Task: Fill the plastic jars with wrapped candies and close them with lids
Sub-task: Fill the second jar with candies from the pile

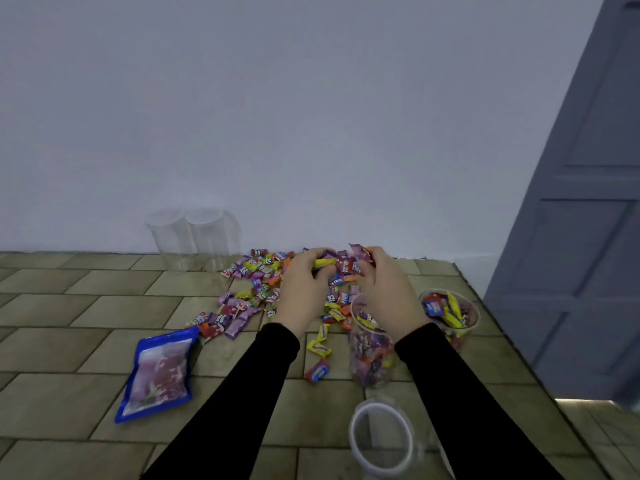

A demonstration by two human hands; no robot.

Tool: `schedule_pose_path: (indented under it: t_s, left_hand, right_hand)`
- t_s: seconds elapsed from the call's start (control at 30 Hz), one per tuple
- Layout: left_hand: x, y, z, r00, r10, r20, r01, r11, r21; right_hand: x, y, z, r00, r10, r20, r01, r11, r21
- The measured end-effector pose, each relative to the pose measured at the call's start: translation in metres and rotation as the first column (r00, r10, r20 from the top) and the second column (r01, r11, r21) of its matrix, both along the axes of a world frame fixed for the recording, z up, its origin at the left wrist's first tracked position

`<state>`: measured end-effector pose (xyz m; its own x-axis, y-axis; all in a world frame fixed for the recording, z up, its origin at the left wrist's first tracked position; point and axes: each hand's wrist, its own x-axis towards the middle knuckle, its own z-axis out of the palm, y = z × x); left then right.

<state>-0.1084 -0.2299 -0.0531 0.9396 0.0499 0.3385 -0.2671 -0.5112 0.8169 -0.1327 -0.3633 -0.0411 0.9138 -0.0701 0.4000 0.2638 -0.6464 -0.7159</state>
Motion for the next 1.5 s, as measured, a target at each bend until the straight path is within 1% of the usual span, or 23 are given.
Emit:
schedule_pose_path:
  t_s: [0.07, 0.17, 0.3, 0.37, 0.47, 0.53, 0.73, 1.03, 1.1, 1.17, 1.27, 1.33, 1.43, 1.5]
  left_hand:
    - [-0.007, -0.011, 0.006, 0.998, -0.056, -0.019, 0.056, 0.998, 0.006]
    - [-0.015, -0.025, 0.008, 0.993, -0.104, -0.051, 0.107, 0.992, 0.065]
    - [-0.022, -0.038, 0.009, 0.981, -0.161, -0.109, 0.176, 0.974, 0.141]
    - [-0.023, -0.041, 0.008, 0.979, -0.157, -0.128, 0.180, 0.963, 0.198]
    - [-0.025, -0.044, 0.007, 0.979, -0.152, -0.135, 0.179, 0.961, 0.211]
    - [-0.025, -0.044, 0.007, 0.981, -0.150, -0.122, 0.173, 0.964, 0.202]
    - [-0.027, -0.042, 0.010, 0.979, -0.177, -0.100, 0.193, 0.963, 0.187]
    - [-0.023, -0.045, 0.013, 0.990, -0.097, -0.106, 0.126, 0.941, 0.313]
    - [-0.023, -0.047, 0.015, 0.989, -0.102, -0.106, 0.132, 0.932, 0.338]
    - [-0.023, -0.050, 0.016, 0.986, -0.116, -0.119, 0.151, 0.921, 0.358]
    - [-0.023, -0.053, 0.014, 0.982, -0.146, -0.116, 0.180, 0.908, 0.379]
    - [-0.022, -0.054, 0.013, 0.977, -0.167, -0.130, 0.203, 0.913, 0.353]
    - [-0.020, -0.049, 0.013, 0.971, -0.183, -0.155, 0.225, 0.920, 0.322]
    - [-0.019, -0.043, 0.013, 0.969, -0.184, -0.168, 0.231, 0.913, 0.337]
  right_hand:
    - [-0.007, -0.014, 0.001, 0.997, -0.028, -0.071, 0.023, 0.997, -0.074]
    - [-0.011, -0.025, -0.002, 0.991, -0.061, -0.117, 0.035, 0.976, -0.213]
    - [-0.016, -0.029, -0.006, 0.972, -0.119, -0.201, 0.043, 0.937, -0.347]
    - [-0.018, -0.031, -0.007, 0.967, -0.128, -0.222, 0.037, 0.928, -0.371]
    - [-0.017, -0.032, -0.009, 0.962, -0.129, -0.242, 0.032, 0.929, -0.367]
    - [-0.014, -0.034, -0.012, 0.961, -0.122, -0.250, 0.035, 0.944, -0.327]
    - [-0.013, -0.034, -0.011, 0.977, -0.063, -0.204, 0.022, 0.980, -0.195]
    - [-0.027, -0.042, 0.002, 0.977, 0.016, -0.211, -0.028, 0.998, -0.051]
    - [-0.029, -0.045, 0.004, 0.971, 0.047, -0.234, -0.049, 0.999, 0.001]
    - [-0.029, -0.048, 0.004, 0.965, 0.087, -0.248, -0.085, 0.996, 0.018]
    - [-0.032, -0.051, 0.004, 0.967, 0.107, -0.230, -0.111, 0.994, -0.005]
    - [-0.033, -0.053, 0.003, 0.973, 0.088, -0.215, -0.097, 0.995, -0.031]
    - [-0.032, -0.057, 0.002, 0.977, 0.039, -0.211, -0.068, 0.989, -0.131]
    - [-0.030, -0.059, 0.001, 0.976, 0.010, -0.218, -0.054, 0.978, -0.200]
